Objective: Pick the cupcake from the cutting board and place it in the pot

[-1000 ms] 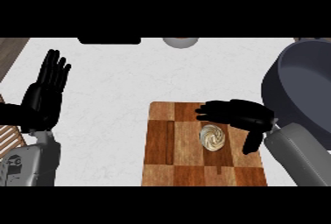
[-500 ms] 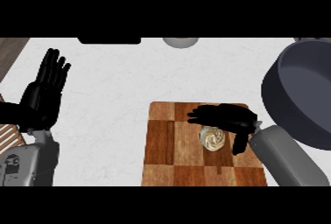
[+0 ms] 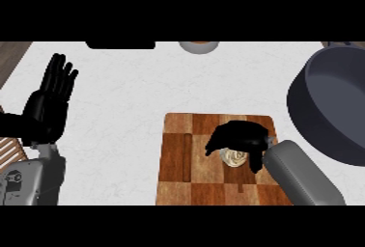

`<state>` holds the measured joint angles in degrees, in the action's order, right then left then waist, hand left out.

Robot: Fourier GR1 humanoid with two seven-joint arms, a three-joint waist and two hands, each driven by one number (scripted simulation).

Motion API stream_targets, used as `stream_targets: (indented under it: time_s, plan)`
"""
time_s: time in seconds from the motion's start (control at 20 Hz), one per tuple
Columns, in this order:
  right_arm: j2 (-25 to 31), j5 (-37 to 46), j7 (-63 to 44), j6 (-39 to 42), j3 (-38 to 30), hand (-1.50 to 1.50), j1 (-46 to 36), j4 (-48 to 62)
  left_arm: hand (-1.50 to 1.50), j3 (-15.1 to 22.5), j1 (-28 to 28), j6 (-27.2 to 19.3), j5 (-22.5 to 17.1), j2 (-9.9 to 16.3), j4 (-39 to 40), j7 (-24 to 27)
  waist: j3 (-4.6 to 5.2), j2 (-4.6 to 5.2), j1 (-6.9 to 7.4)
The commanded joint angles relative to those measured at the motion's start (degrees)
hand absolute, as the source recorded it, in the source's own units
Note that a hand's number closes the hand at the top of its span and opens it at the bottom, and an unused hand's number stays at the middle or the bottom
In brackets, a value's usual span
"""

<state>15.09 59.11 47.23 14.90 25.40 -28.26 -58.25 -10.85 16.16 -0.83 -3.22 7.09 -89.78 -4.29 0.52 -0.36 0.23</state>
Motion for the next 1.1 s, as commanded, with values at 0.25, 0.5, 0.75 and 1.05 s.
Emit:
stream_targets:
  time_s: [0.25,0.5,0.75,1.05]
  plan:
    - [-4.2,3.5,5.0,-8.4,1.9,1.50,5.7,0.0,0.00,0.0,-0.6,-0.4,0.0,0.4,0.2,0.3,-0.54,0.42,-0.04]
    - [-5.0,3.5,3.5,-7.8,-0.6,1.50,5.9,-2.4,0.00,-1.8,2.4,0.3,-1.8,2.3,1.6,-1.1,-0.52,0.39,-0.32]
    - [-6.7,8.7,-11.4,-10.0,2.3,1.50,18.9,-18.4,0.00,-1.6,-1.7,-0.9,-0.3,1.4,0.8,1.5,-0.42,-0.47,-2.60]
    - [-8.9,15.7,-23.3,-12.9,6.8,1.50,34.2,-31.2,0.00,-2.5,-2.9,-1.0,-0.6,1.8,0.5,0.5,-0.38,-1.04,-5.10]
